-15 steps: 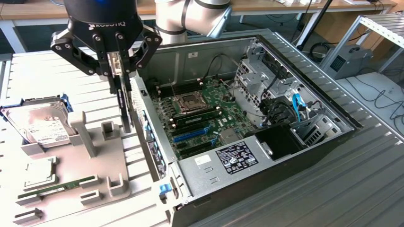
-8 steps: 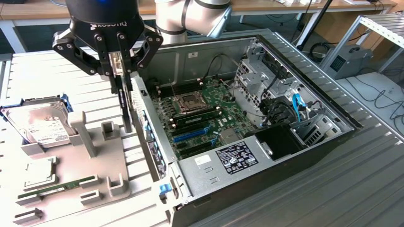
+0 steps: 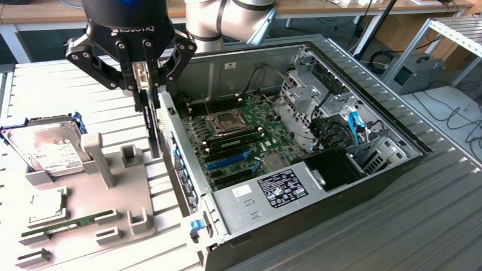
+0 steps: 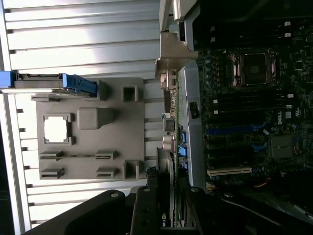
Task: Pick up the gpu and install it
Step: 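Pick up the gpu and move the gpu toward the slot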
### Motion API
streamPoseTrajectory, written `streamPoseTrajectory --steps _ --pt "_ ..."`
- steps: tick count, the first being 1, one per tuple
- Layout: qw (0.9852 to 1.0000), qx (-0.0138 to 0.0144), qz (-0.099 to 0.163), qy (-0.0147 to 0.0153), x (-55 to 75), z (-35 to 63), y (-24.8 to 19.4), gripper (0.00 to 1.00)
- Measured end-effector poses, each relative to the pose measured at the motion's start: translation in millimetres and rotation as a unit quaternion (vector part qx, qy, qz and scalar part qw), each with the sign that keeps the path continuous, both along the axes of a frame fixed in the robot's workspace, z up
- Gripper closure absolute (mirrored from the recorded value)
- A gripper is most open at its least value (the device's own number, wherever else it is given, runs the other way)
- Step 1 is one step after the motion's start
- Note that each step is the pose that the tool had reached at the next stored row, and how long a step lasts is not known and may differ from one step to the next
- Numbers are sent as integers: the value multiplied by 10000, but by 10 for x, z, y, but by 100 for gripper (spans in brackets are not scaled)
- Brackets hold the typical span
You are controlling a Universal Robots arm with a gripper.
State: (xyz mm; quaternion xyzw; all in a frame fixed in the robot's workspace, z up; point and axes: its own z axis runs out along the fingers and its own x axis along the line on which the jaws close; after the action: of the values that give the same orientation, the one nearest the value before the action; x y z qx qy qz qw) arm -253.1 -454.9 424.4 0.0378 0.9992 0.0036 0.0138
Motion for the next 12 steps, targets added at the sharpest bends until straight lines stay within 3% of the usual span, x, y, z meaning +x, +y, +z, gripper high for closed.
streamPoseTrajectory --steps 12 --pt "10000 -10 0 0 28 -9 0 74"
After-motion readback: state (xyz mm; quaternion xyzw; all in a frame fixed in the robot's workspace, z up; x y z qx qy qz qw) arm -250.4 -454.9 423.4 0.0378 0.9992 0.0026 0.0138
